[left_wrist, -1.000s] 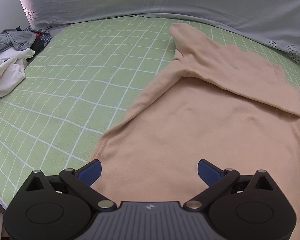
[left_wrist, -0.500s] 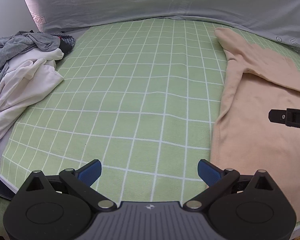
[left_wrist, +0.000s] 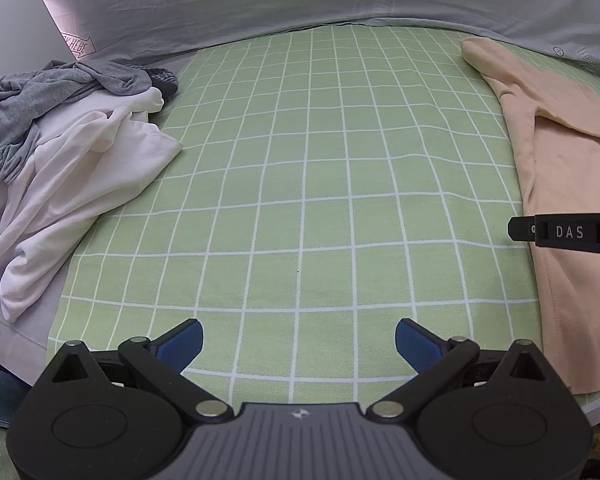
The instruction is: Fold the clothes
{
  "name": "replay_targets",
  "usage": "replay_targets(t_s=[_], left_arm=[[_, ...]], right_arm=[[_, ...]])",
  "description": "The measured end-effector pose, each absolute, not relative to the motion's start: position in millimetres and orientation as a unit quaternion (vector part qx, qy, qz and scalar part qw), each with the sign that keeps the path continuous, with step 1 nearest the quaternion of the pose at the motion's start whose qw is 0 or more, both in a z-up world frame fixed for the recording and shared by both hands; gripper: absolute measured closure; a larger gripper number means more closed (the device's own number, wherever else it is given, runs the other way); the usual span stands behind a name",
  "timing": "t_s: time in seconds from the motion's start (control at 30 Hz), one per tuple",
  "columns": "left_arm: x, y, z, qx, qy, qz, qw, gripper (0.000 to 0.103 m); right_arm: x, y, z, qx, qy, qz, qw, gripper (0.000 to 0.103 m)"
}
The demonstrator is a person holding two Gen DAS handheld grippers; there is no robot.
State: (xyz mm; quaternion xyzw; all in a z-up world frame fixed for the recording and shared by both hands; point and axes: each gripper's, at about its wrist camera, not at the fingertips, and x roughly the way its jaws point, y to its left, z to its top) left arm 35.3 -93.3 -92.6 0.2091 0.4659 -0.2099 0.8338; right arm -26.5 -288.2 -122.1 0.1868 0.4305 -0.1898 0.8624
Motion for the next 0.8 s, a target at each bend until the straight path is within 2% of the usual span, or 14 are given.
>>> replay_targets(t_s=[0.1, 0.13, 0.4, 0.8], left_arm=[[37, -95, -93, 0.210, 0.465, -0.217, 0.832, 0.002], [37, -96, -93, 0.209, 0.464, -0.219, 0.832, 0.002], [23, -132, -91, 0.205, 0.458, -0.256, 0.826, 0.002], [-32, -214, -93, 0.206, 0.455, -0.300, 0.813, 0.002]], right_arm=[[-29, -293, -123, 0.194, 0.427, -0.197, 0.861, 0.099], [-31, -295, -123, 0.201, 0.424, -0.197, 0.861, 0.100], [-63, -322, -105, 0.225, 0.384, -0.208, 0.871, 0.100], [-127, -391, -100, 0.232, 0.392, -0.223, 0.862, 0.101]])
